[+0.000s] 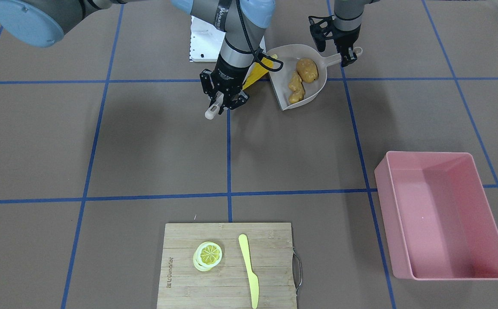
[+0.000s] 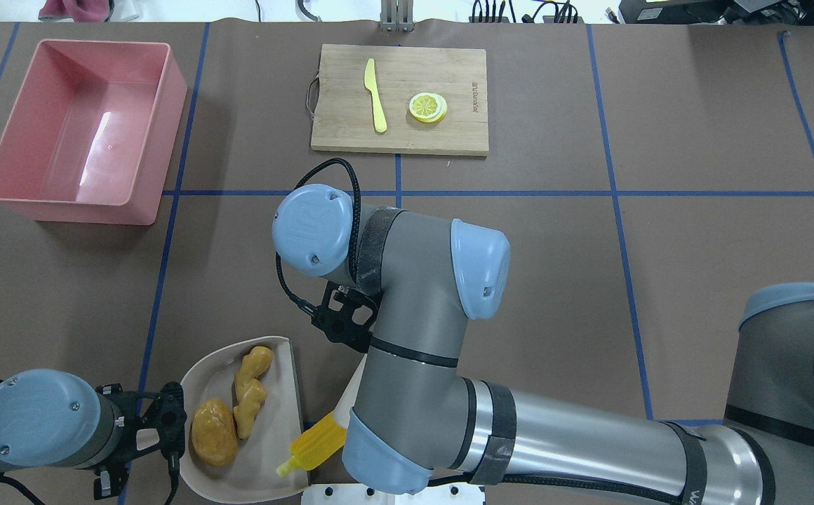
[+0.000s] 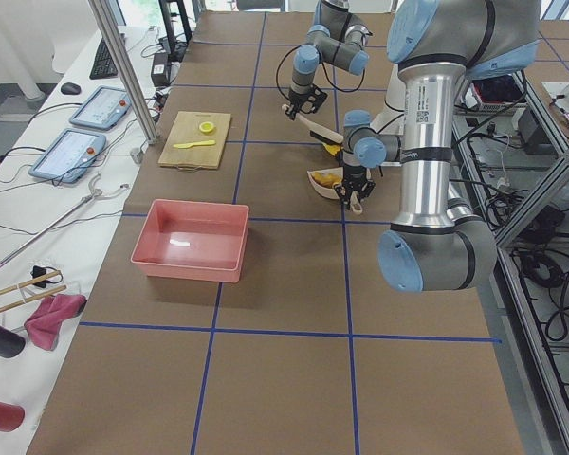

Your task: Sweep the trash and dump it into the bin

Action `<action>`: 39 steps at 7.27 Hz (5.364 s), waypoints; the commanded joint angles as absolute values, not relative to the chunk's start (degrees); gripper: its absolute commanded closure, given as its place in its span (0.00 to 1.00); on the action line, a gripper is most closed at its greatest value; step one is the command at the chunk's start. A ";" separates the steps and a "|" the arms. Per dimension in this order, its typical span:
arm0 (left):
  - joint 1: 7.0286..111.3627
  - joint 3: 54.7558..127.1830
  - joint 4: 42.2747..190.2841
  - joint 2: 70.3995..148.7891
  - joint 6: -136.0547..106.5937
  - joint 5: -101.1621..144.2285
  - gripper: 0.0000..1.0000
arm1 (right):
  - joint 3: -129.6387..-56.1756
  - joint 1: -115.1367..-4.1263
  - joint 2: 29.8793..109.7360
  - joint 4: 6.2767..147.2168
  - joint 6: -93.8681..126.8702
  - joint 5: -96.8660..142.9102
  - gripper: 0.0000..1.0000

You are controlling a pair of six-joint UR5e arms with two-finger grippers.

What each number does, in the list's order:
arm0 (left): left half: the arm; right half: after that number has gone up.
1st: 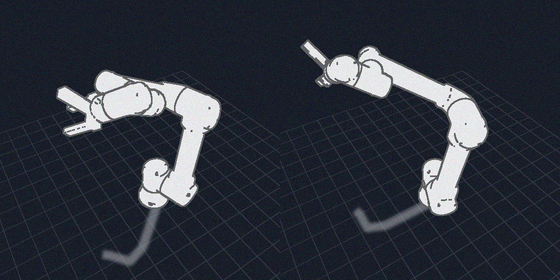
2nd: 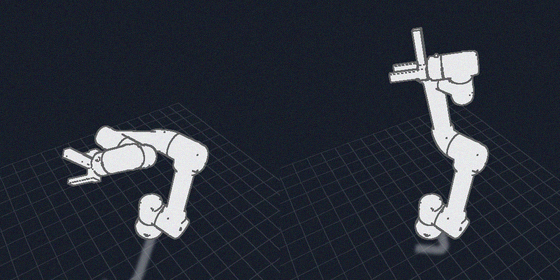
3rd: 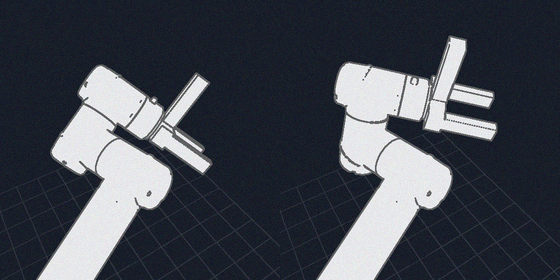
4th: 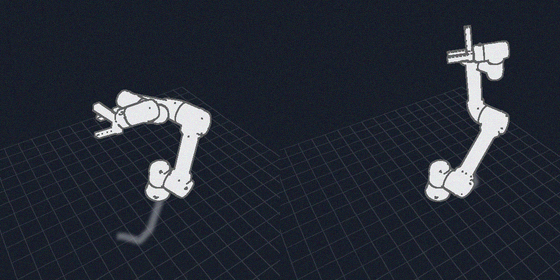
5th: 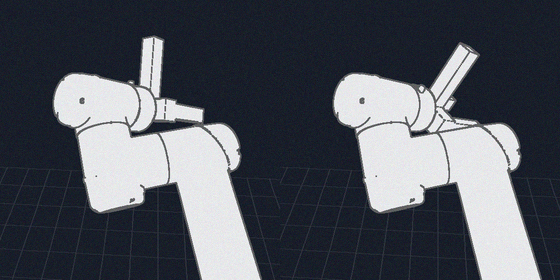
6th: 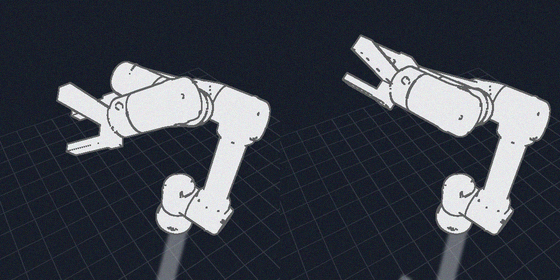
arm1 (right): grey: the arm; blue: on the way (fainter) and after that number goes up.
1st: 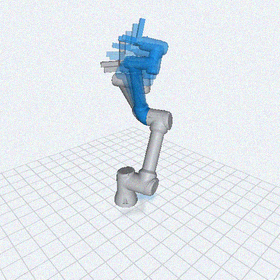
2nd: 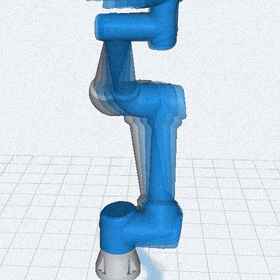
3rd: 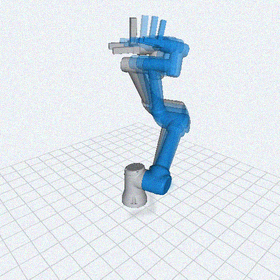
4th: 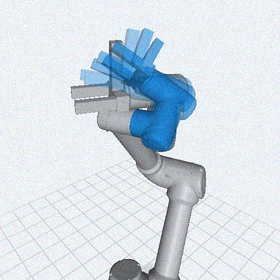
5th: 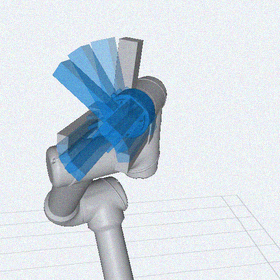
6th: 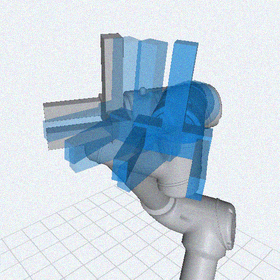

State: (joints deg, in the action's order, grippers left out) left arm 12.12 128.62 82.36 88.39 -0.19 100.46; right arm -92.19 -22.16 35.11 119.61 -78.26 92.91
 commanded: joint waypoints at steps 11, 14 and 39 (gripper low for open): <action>12.13 125.96 71.63 96.93 0.79 100.46 1.00 | -101.52 -18.99 46.41 117.70 -86.05 90.53 1.00; 12.22 125.51 70.40 98.70 0.79 100.55 1.00 | -94.00 -18.81 39.50 117.69 -85.78 90.53 1.00; 14.85 124.10 88.65 100.20 -1.12 99.14 1.00 | -94.74 -51.83 36.44 125.28 -74.33 105.61 1.00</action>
